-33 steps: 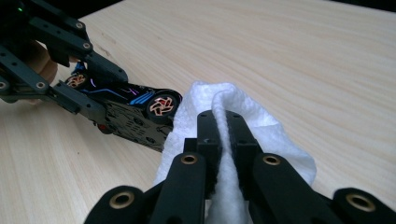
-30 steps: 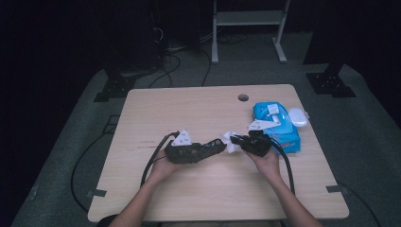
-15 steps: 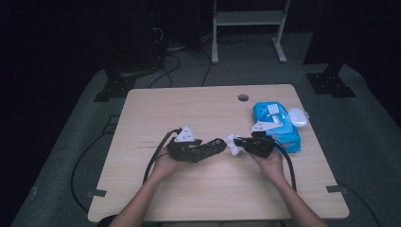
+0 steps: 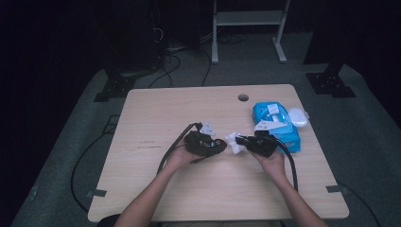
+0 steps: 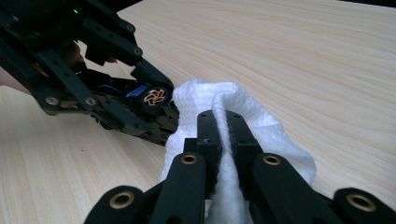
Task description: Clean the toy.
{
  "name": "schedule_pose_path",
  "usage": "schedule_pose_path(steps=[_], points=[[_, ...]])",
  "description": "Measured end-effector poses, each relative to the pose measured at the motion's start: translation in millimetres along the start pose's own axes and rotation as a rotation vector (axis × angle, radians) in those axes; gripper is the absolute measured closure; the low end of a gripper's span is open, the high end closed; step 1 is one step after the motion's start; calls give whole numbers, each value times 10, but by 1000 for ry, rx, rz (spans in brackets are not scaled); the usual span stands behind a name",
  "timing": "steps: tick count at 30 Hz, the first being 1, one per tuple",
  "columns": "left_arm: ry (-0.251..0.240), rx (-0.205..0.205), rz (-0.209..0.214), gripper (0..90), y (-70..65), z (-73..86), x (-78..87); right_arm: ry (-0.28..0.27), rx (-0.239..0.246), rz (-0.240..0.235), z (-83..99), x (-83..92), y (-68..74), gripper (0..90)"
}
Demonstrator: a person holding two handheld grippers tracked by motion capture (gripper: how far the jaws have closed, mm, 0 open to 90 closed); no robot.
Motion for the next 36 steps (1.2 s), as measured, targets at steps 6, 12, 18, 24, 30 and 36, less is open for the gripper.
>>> schedule_pose_path(steps=[6, 12, 18, 24, 30, 36], points=[[47, -26, -12, 586, -26, -15, 25, -3, -4, -15, -5, -6, 27, 851], [-83, -92, -6, 588, -135, -1, 196, -33, -20, -57, -70, 60, 61, 851], [-201, -144, 5, 589, -310, -12, 334, -115, 2, -151, -315, 248, 259, 851], [-216, -172, 0, 589, -386, -25, 388, -109, 62, -199, -380, 259, 449, 852], [-223, -178, -5, 589, -384, -8, 457, -78, 16, -193, -234, 187, 298, 852], [-233, -167, 7, 589, -376, 3, 446, -49, 0, -183, -154, 145, 267, 852]])
Point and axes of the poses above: each handheld gripper's, and its own axes: x roughly backward along the jaws, z roughly out of its underside, y roughly to its left, the point moved 5 cm from there along -x, roughly forward along the jaws, and after that the axes turned 10 degrees about z, right-handed, at the moved point
